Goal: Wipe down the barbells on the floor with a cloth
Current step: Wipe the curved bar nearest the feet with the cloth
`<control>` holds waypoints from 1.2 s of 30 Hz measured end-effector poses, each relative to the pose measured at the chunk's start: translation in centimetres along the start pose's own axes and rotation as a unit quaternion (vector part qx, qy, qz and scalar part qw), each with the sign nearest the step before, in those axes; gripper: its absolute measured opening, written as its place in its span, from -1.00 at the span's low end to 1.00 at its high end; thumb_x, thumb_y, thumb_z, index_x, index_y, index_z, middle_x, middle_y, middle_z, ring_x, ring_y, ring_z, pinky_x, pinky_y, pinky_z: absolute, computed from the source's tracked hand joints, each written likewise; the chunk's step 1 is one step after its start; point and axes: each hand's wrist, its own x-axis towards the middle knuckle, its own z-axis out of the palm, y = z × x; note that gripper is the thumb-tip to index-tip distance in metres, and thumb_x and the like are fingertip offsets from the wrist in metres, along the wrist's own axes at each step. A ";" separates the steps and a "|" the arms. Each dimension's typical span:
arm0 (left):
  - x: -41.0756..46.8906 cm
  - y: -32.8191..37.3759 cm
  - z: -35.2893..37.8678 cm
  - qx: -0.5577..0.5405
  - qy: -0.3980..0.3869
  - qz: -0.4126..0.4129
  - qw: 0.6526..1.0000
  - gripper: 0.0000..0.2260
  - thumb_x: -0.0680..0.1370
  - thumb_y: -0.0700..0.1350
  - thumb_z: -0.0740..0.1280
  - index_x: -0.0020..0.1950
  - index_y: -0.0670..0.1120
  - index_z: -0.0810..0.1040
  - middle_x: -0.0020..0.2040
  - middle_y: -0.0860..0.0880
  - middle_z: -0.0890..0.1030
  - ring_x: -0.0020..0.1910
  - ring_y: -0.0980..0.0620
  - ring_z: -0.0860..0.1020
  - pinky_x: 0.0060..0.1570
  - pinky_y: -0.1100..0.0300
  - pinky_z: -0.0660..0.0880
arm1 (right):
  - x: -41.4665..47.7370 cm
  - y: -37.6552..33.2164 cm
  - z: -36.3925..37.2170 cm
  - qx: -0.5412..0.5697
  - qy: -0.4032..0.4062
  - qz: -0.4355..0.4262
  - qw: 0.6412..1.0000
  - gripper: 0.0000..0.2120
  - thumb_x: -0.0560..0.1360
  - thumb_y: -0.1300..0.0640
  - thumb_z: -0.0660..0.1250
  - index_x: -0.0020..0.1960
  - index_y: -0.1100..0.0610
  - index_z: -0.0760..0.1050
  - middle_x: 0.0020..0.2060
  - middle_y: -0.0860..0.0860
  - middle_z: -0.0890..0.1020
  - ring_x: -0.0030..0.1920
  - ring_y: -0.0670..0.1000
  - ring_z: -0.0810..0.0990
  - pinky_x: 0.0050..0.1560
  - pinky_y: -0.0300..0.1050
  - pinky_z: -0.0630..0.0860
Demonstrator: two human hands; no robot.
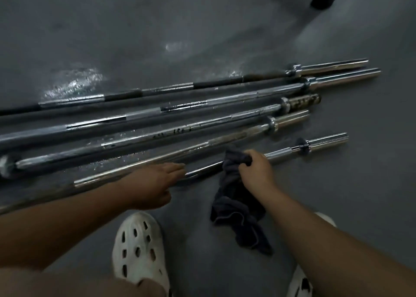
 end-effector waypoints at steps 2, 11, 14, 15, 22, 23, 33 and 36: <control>0.8 -1.1 2.1 -0.012 -0.007 -0.009 1.000 -0.33 0.39 0.06 0.07 0.48 -0.14 0.40 0.47 -0.14 0.42 0.37 -0.11 0.48 0.30 0.03 0.47 | 2.5 0.7 1.2 0.003 -0.015 0.014 1.000 -0.74 0.46 0.28 0.31 0.10 0.06 0.56 0.09 0.08 0.57 0.05 0.02 0.53 0.01 -0.29 0.33; 1.7 -1.5 7.5 -0.084 -0.002 -0.079 0.993 -0.31 0.31 0.07 0.25 0.41 -0.18 0.44 0.35 -0.15 0.52 0.28 -0.13 0.53 0.29 0.10 0.44 | -1.7 -2.1 12.3 -0.148 -0.248 -0.229 0.930 -0.35 0.37 0.14 0.18 0.47 -0.01 0.35 0.48 -0.04 0.33 0.39 0.18 0.30 0.44 0.01 0.27; 1.1 -1.2 8.1 -0.067 -0.005 -0.083 0.994 -0.21 0.28 0.09 0.17 0.48 -0.20 0.37 0.47 -0.20 0.40 0.41 -0.16 0.43 0.38 -0.05 0.39 | 2.7 1.9 9.3 -0.223 -0.180 -0.225 0.931 -0.33 0.34 0.14 0.14 0.47 -0.04 0.33 0.46 -0.03 0.34 0.37 0.19 0.37 0.40 0.04 0.36; 1.1 -1.2 8.3 -0.066 -0.003 -0.088 0.994 -0.20 0.28 0.09 0.17 0.50 -0.19 0.35 0.49 -0.20 0.36 0.43 -0.15 0.41 0.38 -0.10 0.37 | 4.0 3.3 8.0 -0.228 -0.133 -0.176 0.948 -0.35 0.34 0.13 0.13 0.45 -0.01 0.36 0.46 0.00 0.36 0.35 0.21 0.39 0.39 0.04 0.36; 1.3 -1.0 8.5 -0.071 -0.004 -0.104 0.992 -0.20 0.28 0.11 0.19 0.50 -0.18 0.35 0.48 -0.21 0.38 0.43 -0.17 0.41 0.38 -0.14 0.36 | -1.4 0.7 10.6 -0.224 -0.210 -0.273 0.911 -0.30 0.37 0.13 0.21 0.50 -0.11 0.26 0.52 0.01 0.27 0.39 0.28 0.35 0.27 0.15 0.48; 1.3 -1.0 8.5 -0.069 -0.005 -0.102 0.992 -0.20 0.28 0.11 0.18 0.50 -0.18 0.35 0.49 -0.20 0.37 0.44 -0.17 0.41 0.38 -0.14 0.37 | 0.5 1.9 9.6 -0.237 -0.187 -0.268 0.915 -0.30 0.35 0.14 0.21 0.49 -0.09 0.28 0.50 0.03 0.30 0.36 0.28 0.39 0.24 0.16 0.51; 2.1 0.6 8.3 -0.004 0.011 -0.071 0.997 -0.16 0.26 0.09 0.23 0.54 -0.14 0.30 0.54 -0.17 0.29 0.49 -0.14 0.32 0.48 -0.03 0.22 | 1.6 3.9 8.5 -0.215 -0.107 -0.233 0.942 -0.31 0.34 0.28 0.34 0.45 0.00 0.35 0.45 0.10 0.33 0.30 0.25 0.40 0.30 0.10 0.45; 3.4 1.7 8.3 0.008 0.014 -0.041 0.999 -0.16 0.28 0.09 0.26 0.55 -0.14 0.28 0.57 -0.15 0.24 0.52 -0.12 0.27 0.46 -0.08 0.26 | 1.2 2.8 8.9 -0.175 -0.039 -0.063 0.982 -0.37 0.39 0.28 0.33 0.44 0.03 0.35 0.48 0.12 0.23 0.31 0.25 0.30 0.33 0.08 0.35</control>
